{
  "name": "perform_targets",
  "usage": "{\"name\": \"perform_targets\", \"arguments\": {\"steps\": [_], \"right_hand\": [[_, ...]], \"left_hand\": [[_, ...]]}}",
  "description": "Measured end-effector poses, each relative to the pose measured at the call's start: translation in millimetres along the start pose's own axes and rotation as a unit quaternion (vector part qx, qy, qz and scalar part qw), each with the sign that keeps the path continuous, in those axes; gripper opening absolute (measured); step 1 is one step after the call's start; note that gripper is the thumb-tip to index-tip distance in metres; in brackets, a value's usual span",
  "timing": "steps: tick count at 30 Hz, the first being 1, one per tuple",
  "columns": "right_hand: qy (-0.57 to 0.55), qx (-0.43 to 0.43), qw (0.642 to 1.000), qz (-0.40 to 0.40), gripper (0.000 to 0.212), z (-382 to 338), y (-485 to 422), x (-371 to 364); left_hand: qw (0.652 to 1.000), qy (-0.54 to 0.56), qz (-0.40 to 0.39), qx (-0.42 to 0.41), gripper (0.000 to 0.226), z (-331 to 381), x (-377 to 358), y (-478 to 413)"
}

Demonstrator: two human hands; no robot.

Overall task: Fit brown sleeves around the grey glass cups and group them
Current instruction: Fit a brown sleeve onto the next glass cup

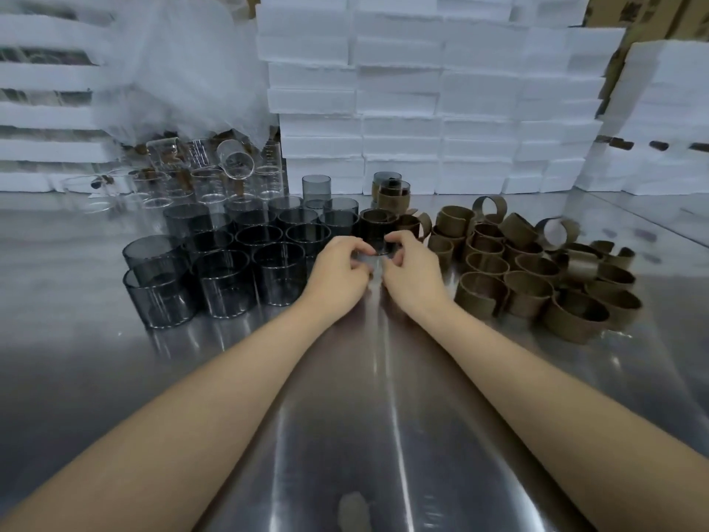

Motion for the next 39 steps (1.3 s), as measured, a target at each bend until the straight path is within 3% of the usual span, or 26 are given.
{"name": "perform_targets", "arguments": {"steps": [5, 8, 12, 15, 19, 24, 28, 33, 36, 39], "right_hand": [[0.232, 0.072, 0.970, -0.011, 0.063, 3.0, -21.8, -3.1], [0.264, 0.071, 0.962, -0.008, 0.051, 1.9, -28.3, -5.5], [0.185, 0.073, 0.980, 0.018, 0.028, 1.9, -20.9, 0.3], [0.092, 0.108, 0.988, 0.055, 0.022, 0.6, -5.7, 9.0], [-0.012, 0.172, 0.984, 0.046, 0.010, 0.8, 9.8, 18.4], [-0.075, 0.182, 0.979, 0.056, 0.033, -4.9, 6.4, 20.2], [-0.176, 0.102, 0.978, 0.034, 0.089, -2.9, 0.3, 17.4], [-0.242, 0.113, 0.963, -0.018, 0.068, 4.2, -3.9, 13.7], [-0.231, 0.115, 0.966, -0.021, 0.069, 3.9, -6.3, 12.8], [-0.230, 0.118, 0.966, -0.025, 0.072, 3.2, -8.0, 14.5]], "left_hand": [[0.999, -0.036, -0.030, 0.009, 0.030, -2.6, -0.7, 0.4], [0.998, -0.047, -0.033, 0.007, 0.027, -3.4, -0.7, -1.2], [1.000, -0.023, -0.016, 0.010, 0.028, -1.4, -3.2, -2.3], [1.000, -0.005, -0.021, -0.004, 0.041, 3.8, -4.7, 2.7], [0.998, 0.019, -0.019, -0.052, 0.067, 10.6, -4.3, 8.9], [0.989, 0.102, 0.015, -0.102, 0.055, 12.5, -1.1, 8.4], [0.985, 0.153, -0.014, -0.073, 0.050, 11.1, -1.4, 6.1], [0.981, 0.187, -0.052, -0.012, 0.043, 8.2, -2.6, 4.2], [0.972, 0.233, -0.044, 0.009, 0.043, 11.4, -1.2, 3.3], [0.970, 0.240, -0.041, 0.008, 0.027, 11.0, -1.6, 1.5]]}}
Point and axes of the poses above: each hand's wrist, its own y-axis away from the middle knuckle, its own x-axis out of the back of the hand, z = x × y, the point moved 1 cm from there along -y, towards the middle knuckle, and after that the axes turned 10 degrees about y, right-handed, at the moved point
